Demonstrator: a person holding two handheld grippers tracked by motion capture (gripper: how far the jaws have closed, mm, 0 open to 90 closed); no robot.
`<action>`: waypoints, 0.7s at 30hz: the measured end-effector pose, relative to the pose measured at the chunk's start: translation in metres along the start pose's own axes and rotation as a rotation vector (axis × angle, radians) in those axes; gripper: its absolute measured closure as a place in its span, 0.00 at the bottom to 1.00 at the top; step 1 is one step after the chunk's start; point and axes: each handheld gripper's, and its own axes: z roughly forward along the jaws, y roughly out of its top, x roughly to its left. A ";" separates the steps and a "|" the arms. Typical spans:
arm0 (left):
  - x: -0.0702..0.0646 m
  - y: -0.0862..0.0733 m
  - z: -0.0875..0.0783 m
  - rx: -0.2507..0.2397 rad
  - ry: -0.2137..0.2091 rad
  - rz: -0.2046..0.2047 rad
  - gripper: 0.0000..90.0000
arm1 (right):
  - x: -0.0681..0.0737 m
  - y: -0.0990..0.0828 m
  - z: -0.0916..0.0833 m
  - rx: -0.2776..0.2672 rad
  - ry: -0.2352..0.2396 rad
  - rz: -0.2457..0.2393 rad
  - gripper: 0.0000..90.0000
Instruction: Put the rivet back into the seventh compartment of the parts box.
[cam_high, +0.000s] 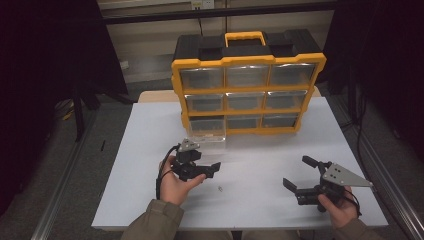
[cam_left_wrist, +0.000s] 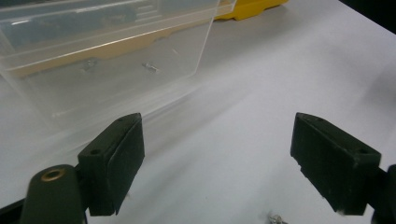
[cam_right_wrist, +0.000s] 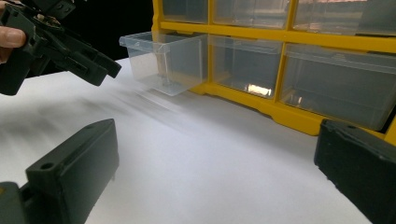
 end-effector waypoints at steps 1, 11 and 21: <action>0.000 0.000 0.000 0.005 0.000 0.006 0.20 | 0.000 0.000 0.000 0.001 0.000 -0.001 0.00; 0.000 -0.005 0.000 0.017 -0.003 0.017 0.22 | 0.000 0.000 0.000 0.000 0.001 -0.002 0.00; 0.000 -0.009 0.000 0.032 -0.015 0.029 0.27 | 0.000 0.000 0.000 0.000 0.001 -0.002 0.00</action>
